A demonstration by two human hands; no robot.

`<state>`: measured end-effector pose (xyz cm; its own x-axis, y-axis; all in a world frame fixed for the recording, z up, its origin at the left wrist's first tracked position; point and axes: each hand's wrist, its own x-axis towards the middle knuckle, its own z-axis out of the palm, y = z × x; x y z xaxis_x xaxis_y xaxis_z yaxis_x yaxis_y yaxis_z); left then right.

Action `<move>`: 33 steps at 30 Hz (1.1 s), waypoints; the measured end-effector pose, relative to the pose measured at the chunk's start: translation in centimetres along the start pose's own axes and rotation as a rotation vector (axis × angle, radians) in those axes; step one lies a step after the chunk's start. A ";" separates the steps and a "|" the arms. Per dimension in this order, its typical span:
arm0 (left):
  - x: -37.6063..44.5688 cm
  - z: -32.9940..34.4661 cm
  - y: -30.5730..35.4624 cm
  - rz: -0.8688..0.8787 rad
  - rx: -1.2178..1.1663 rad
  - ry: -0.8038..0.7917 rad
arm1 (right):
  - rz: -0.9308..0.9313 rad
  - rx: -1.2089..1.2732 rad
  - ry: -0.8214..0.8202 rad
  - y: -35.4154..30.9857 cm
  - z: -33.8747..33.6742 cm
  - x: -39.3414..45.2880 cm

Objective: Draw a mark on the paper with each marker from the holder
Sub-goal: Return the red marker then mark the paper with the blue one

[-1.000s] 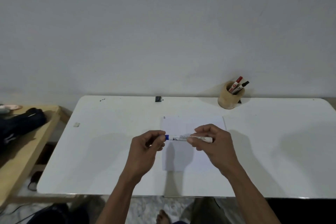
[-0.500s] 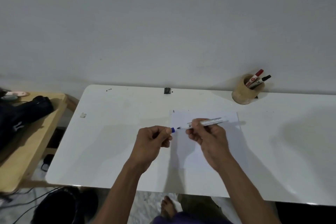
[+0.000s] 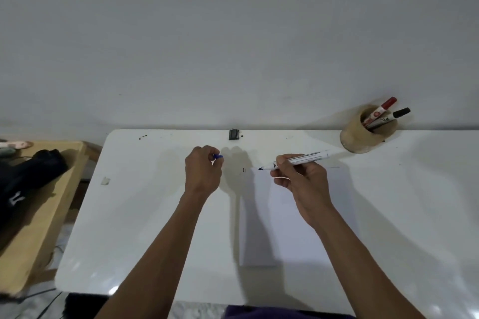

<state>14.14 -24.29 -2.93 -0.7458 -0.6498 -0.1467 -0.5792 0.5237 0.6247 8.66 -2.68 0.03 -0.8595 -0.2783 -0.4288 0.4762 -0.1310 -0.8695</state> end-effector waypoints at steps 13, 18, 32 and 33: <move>1.0 2.0 -0.1 -0.130 0.056 -0.045 | 0.021 -0.046 0.012 0.8 -1.6 2.2; -5.0 1.7 -0.5 0.028 -0.010 0.144 | -0.092 -0.116 0.016 1.6 -1.4 1.9; -10.5 6.2 -3.4 0.391 0.430 -0.051 | -0.293 -0.517 -0.056 5.3 1.0 5.0; -10.5 6.3 -3.5 0.400 0.436 -0.037 | -0.291 -0.524 -0.051 5.5 1.0 5.2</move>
<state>21.94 -15.80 -8.38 -0.9405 -0.3398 0.0040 -0.3267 0.9073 0.2648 6.94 -5.79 -6.73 -0.9245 -0.3485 -0.1544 0.0571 0.2739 -0.9601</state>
